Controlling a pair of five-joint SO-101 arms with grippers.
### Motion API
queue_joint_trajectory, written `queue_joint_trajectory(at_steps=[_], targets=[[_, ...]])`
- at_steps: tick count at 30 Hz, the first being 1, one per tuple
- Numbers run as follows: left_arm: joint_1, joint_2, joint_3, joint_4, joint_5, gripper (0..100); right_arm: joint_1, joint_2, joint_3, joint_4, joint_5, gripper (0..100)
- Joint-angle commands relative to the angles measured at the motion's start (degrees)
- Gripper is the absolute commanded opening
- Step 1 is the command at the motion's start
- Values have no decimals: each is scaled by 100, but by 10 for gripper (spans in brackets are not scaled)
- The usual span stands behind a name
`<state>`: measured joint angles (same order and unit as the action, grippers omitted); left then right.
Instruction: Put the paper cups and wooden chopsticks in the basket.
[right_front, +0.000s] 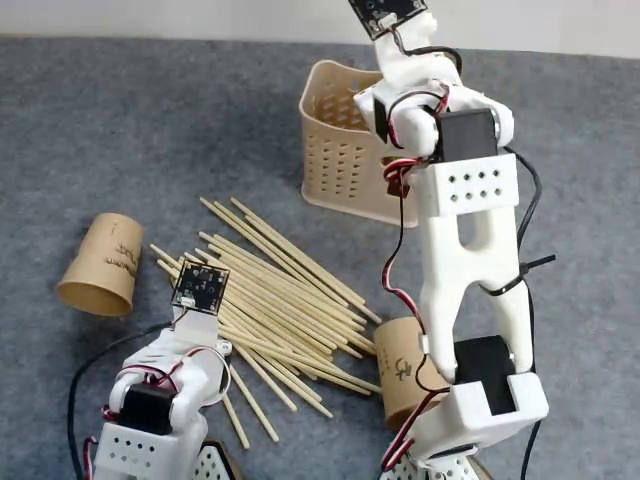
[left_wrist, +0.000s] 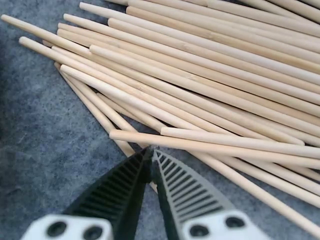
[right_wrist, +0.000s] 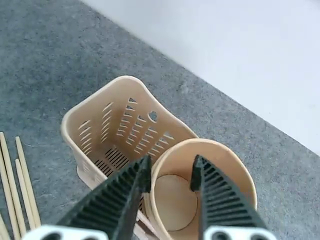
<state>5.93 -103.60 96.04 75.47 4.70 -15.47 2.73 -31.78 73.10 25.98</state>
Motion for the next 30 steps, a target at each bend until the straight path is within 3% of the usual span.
queue_joint_trajectory(at_steps=[1,5,12,23,26,30], targets=[[66,-57,110,26,35,6,-40,-462,-198,567,-53,87],[66,-57,110,26,35,6,-66,-822,-171,1244,-35,6],[66,-57,110,26,35,6,-57,-1103,-127,2818,-44,5],[66,-57,110,26,35,6,180,-2378,2668,2782,-26,9],[66,-57,110,26,35,6,22,-2844,3495,2782,-26,77],[66,-57,110,26,35,6,-13,-3240,4593,2774,-53,252]])
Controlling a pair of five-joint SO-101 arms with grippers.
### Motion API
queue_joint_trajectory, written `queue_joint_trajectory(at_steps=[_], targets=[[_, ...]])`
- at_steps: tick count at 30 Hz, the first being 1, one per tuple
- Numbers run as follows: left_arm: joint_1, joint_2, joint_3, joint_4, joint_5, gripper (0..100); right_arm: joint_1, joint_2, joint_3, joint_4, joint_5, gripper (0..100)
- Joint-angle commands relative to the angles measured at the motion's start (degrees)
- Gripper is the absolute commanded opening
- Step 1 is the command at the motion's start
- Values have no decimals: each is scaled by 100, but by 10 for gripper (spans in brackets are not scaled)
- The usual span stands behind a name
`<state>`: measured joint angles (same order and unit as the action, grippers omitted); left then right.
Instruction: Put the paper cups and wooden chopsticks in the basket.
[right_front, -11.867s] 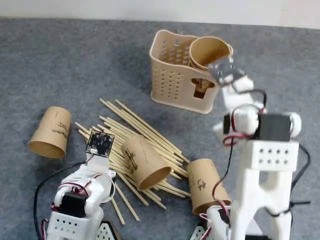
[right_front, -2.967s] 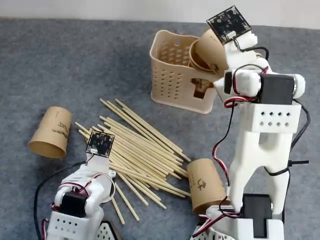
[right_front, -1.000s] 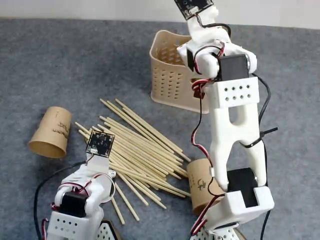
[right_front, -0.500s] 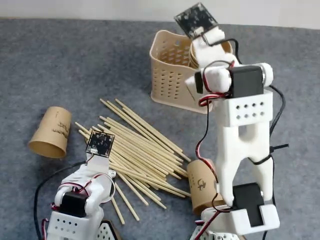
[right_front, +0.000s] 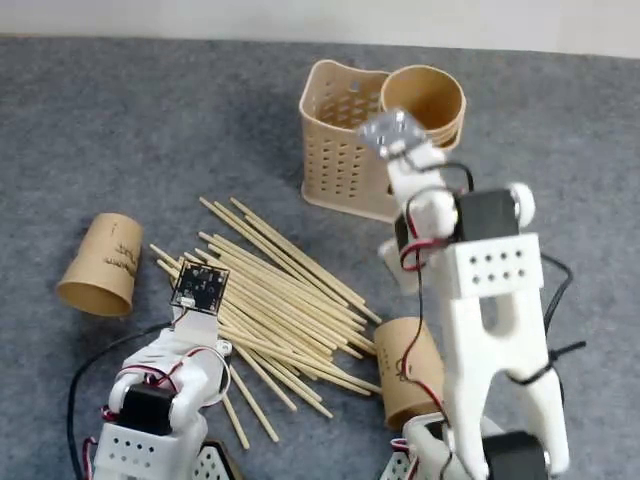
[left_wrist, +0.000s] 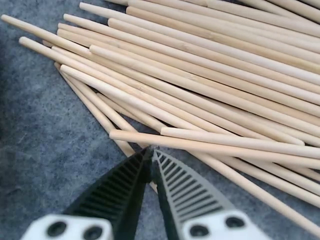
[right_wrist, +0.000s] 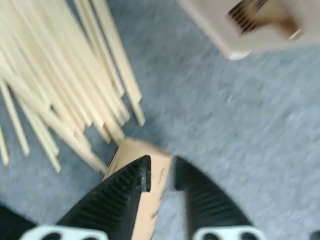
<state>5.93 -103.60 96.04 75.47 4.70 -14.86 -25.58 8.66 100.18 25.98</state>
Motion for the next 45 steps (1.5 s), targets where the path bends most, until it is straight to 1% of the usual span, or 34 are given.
queue_joint_trajectory(at_steps=[1,4,12,15,20,21,25,31,33,38,40,43,45], targets=[[66,-57,110,26,35,6,-75,-453,778,66,-53,283],[66,-57,110,26,35,6,-84,-453,1367,31,-62,315],[66,-57,110,26,35,6,-391,-453,2563,-752,-88,317],[66,-57,110,26,35,6,-444,-453,2870,-1305,-633,324],[66,-57,110,26,35,6,-453,-453,3424,-1877,-1108,426],[66,-57,110,26,35,6,-453,-453,3521,-1930,-1143,433],[66,-57,110,26,35,6,-470,-453,3890,-2220,-1152,433],[66,-57,110,26,35,6,-954,-453,4338,-2290,-1178,431],[66,-57,110,26,35,6,-980,-453,4356,-2290,-1178,401],[66,-57,110,26,35,6,-971,-453,4356,-2281,-1152,245],[66,-57,110,26,35,6,-963,-453,4321,-2255,-1152,197],[66,-57,110,26,35,6,-743,-514,4286,-1886,-1152,174],[66,-57,110,26,35,6,-479,-532,3899,-1745,-1152,174]])
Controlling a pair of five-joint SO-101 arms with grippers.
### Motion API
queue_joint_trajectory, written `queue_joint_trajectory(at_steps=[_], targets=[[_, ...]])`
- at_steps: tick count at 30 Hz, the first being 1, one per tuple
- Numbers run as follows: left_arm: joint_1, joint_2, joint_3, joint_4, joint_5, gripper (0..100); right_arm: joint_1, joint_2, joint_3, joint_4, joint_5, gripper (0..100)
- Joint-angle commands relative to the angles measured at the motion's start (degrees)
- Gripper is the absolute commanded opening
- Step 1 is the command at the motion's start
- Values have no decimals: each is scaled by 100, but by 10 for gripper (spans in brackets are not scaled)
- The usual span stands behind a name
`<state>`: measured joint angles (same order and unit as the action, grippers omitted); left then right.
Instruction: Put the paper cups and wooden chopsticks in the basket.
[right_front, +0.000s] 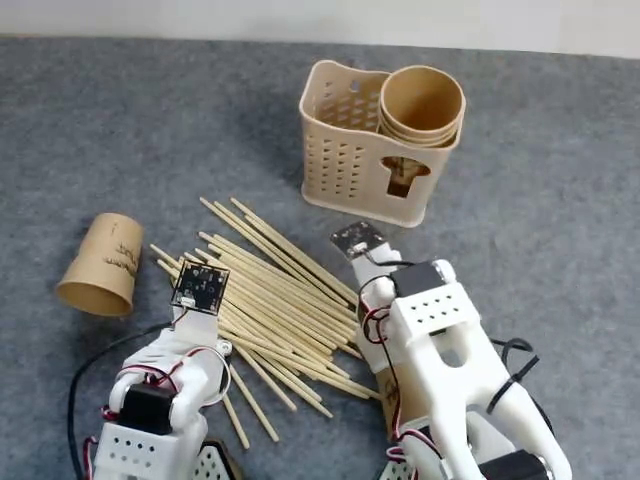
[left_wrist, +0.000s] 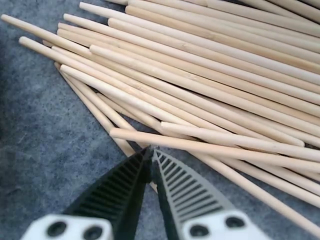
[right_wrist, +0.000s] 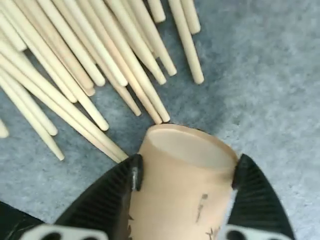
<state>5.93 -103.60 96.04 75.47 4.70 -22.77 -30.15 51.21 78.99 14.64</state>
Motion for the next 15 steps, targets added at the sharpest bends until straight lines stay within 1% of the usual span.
queue_joint_trajectory(at_steps=[1,4,8,12,14,15], targets=[[66,-57,110,26,35,6,462,-75,-611,400,-18,174],[66,-57,110,26,35,6,1051,-66,-1253,391,-18,174],[66,-57,110,26,35,6,1657,57,-1842,347,-44,174],[66,-57,110,26,35,6,1965,347,-2237,92,-132,174],[66,-57,110,26,35,6,2062,541,-2343,4,-431,174],[66,-57,110,26,35,6,2070,620,-2404,119,-536,174]])
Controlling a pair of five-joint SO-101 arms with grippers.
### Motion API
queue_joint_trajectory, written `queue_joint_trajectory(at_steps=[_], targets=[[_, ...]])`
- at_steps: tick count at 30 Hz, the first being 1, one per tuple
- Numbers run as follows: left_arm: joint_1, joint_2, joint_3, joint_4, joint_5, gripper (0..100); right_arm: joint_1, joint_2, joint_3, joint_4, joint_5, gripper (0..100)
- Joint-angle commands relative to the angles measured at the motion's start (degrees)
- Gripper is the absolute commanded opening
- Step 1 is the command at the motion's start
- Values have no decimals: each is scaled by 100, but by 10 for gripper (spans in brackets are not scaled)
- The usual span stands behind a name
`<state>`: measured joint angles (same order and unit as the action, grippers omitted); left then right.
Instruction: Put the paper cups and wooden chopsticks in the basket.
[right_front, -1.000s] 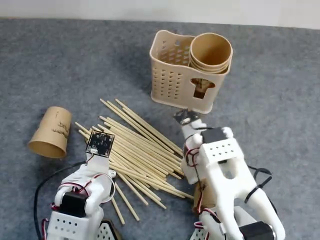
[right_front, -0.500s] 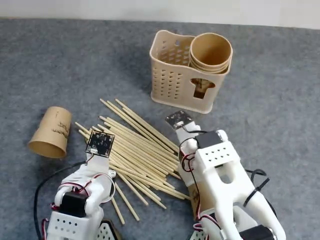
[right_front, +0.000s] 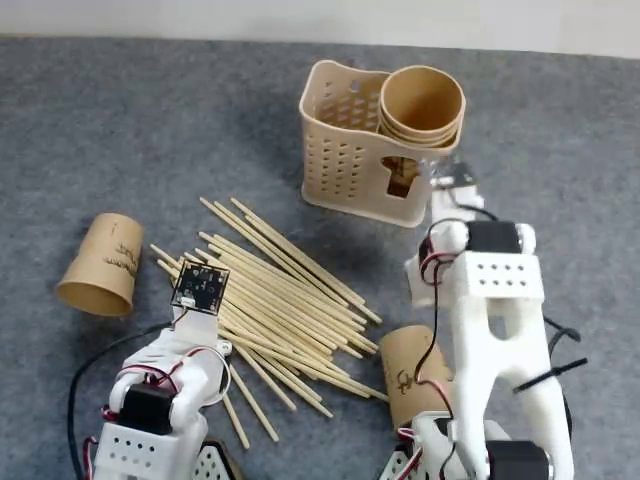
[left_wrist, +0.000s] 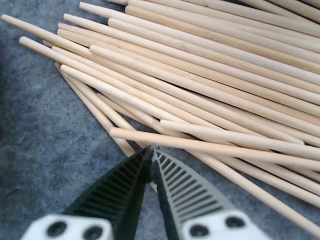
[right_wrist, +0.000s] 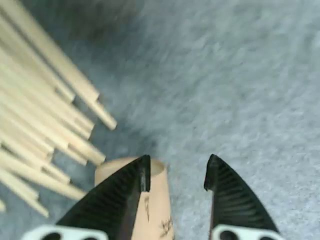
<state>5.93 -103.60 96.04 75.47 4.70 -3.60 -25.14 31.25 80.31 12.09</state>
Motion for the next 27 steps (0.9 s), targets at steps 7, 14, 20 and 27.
queue_joint_trajectory(at_steps=[7,14,20,27], targets=[[66,-57,110,26,35,6,-585,303,-787,1358,-360,267],[66,-57,110,26,35,6,-1402,365,-734,1367,-853,354],[66,-57,110,26,35,6,-1930,374,295,523,-853,354],[66,-57,110,26,35,6,-1930,374,1604,-488,-809,354]])
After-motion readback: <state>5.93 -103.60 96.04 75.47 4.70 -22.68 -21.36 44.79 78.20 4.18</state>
